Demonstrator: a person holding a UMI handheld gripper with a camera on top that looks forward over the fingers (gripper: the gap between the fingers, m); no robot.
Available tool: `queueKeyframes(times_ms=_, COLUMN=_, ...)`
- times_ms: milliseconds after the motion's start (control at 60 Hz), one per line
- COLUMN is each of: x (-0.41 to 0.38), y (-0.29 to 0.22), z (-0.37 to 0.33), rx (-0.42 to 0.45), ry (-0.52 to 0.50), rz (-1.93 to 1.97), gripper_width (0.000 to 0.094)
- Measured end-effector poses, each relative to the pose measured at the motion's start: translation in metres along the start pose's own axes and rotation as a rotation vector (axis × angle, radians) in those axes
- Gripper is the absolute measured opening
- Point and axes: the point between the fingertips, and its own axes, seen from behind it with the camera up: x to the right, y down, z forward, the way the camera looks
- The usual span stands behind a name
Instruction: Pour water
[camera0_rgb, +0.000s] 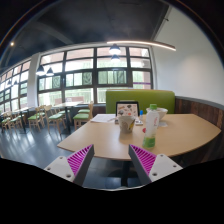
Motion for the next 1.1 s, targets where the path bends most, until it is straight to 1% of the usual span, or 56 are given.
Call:
queueKeyframes(times_ms=17, x=-0.004, y=-0.001, z=-0.01, rx=0.006, ry=0.004, rz=0.002, gripper_width=0.0791)
queueKeyframes(times_ms=117, x=0.008, y=0.003, z=-0.003, rx=0.003, ry=0.036, rz=-0.006, gripper_width=0.0789)
queueKeyframes(times_ms=133, x=0.027, y=0.003, z=0.001, rx=0.001, ry=0.035, rz=-0.01, gripper_width=0.0791)
queueKeyframes(times_ms=183, x=0.041, y=0.002, z=0.005, rx=-0.001, ry=0.053, rz=-0.016, gripper_width=0.0791)
queueKeyframes(times_ms=217, x=0.046, y=0.003, z=0.012, rx=0.001, ry=0.07, rz=-0.018, gripper_width=0.0791)
queueKeyframes(times_ms=233, x=0.035, y=0.003, z=0.003, rx=0.002, ry=0.085, rz=-0.016, gripper_width=0.0791)
queueKeyframes(times_ms=250, x=0.057, y=0.001, z=0.019, rx=0.008, ry=0.086, rz=-0.018, gripper_width=0.0791)
queueKeyframes(times_ms=317, x=0.079, y=-0.001, z=0.032, rx=0.016, ry=0.122, rz=-0.018, gripper_width=0.0792)
queueKeyframes(times_ms=350, x=0.072, y=0.0, z=0.026, rx=0.019, ry=0.151, rz=-0.015, gripper_width=0.079)
queueKeyframes(times_ms=367, x=0.097, y=-0.001, z=0.039, rx=0.018, ry=0.153, rz=-0.012, gripper_width=0.0791)
queueKeyframes(times_ms=467, x=0.119, y=0.0, z=0.064, rx=0.011, ry=0.191, rz=0.006, gripper_width=0.0794)
queueKeyframes(times_ms=483, x=0.109, y=0.003, z=0.065, rx=0.009, ry=0.197, rz=0.009, gripper_width=0.0794)
queueKeyframes(times_ms=500, x=0.134, y=0.0, z=0.079, rx=0.006, ry=0.188, rz=0.009, gripper_width=0.0792)
queueKeyframes(times_ms=600, x=0.146, y=-0.002, z=0.113, rx=-0.016, ry=0.18, rz=0.013, gripper_width=0.0793)
queueKeyframes(times_ms=667, x=0.16, y=-0.004, z=0.141, rx=-0.028, ry=0.2, rz=0.015, gripper_width=0.0788)
queueKeyframes(times_ms=783, x=0.177, y=-0.007, z=0.183, rx=-0.027, ry=0.212, rz=0.016, gripper_width=0.0776)
queueKeyframes(times_ms=800, x=0.176, y=-0.005, z=0.184, rx=-0.032, ry=0.213, rz=0.016, gripper_width=0.0756)
queueKeyframes(times_ms=850, x=0.187, y=0.006, z=0.2, rx=-0.064, ry=0.226, rz=0.017, gripper_width=0.0396)
queueKeyframes(times_ms=867, x=0.189, y=0.008, z=0.202, rx=-0.07, ry=0.226, rz=0.017, gripper_width=0.0375)
queueKeyframes(times_ms=883, x=0.19, y=0.004, z=0.203, rx=-0.048, ry=0.228, rz=0.026, gripper_width=0.0372)
queueKeyframes(times_ms=933, x=0.192, y=0.002, z=0.204, rx=-0.038, ry=0.226, rz=0.022, gripper_width=0.0337)
queueKeyframes(times_ms=967, x=0.184, y=0.002, z=0.202, rx=-0.031, ry=0.216, rz=0.005, gripper_width=0.0336)
queueKeyframes(times_ms=983, x=0.185, y=0.001, z=0.202, rx=-0.025, ry=0.211, rz=-0.004, gripper_width=0.0296)
queueKeyframes(times_ms=1033, x=0.187, y=0.0, z=0.204, rx=-0.012, ry=0.209, rz=-0.01, gripper_width=0.028)
queueKeyframes(times_ms=1050, x=0.188, y=0.001, z=0.204, rx=-0.012, ry=0.208, rz=-0.015, gripper_width=0.0236)
queueKeyframes(times_ms=1100, x=0.191, y=0.0, z=0.204, rx=-0.014, ry=0.21, rz=-0.041, gripper_width=0.0235)
